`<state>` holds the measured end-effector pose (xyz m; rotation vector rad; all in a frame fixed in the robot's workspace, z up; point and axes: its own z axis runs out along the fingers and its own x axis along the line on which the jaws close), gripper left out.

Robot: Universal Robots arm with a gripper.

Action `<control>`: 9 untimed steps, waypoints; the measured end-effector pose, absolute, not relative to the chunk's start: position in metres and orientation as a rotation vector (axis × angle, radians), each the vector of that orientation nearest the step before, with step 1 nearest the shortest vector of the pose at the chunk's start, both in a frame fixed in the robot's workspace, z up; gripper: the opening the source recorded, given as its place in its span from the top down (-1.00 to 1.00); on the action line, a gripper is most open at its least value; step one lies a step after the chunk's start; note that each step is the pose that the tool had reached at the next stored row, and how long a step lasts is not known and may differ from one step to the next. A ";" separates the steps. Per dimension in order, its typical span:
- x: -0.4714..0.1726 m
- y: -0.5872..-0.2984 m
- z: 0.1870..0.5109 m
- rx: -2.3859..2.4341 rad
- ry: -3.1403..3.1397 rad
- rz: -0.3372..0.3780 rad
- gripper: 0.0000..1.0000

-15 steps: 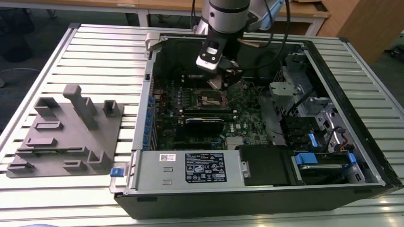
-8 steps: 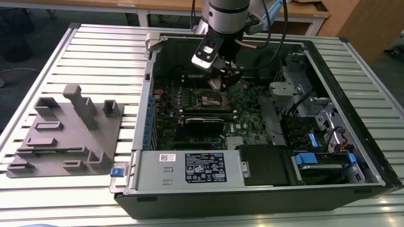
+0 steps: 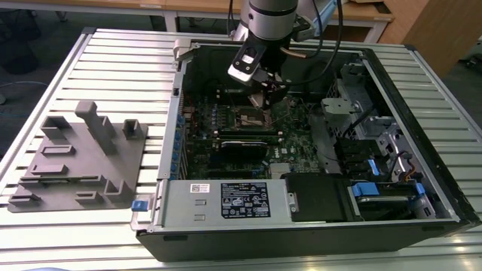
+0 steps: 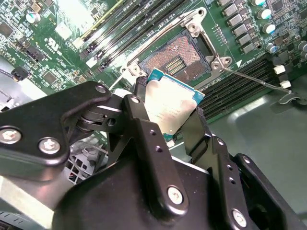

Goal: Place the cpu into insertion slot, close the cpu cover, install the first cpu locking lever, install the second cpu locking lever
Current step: 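Place the cpu into insertion slot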

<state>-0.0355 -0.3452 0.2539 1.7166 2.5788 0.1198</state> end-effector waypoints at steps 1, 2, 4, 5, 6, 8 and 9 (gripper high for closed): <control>-0.035 -0.345 0.254 1.733 2.567 0.120 -0.07; -0.036 -0.345 0.254 1.755 2.551 0.119 -0.07; -0.035 -0.345 0.253 1.801 2.517 0.118 -0.07; -0.036 -0.345 0.253 1.823 2.501 0.117 -0.07; -0.035 -0.345 0.253 1.845 2.484 0.116 -0.07; -0.035 -0.345 0.253 1.889 2.449 0.115 -0.07; -0.035 -0.345 0.253 1.912 2.430 0.114 -0.07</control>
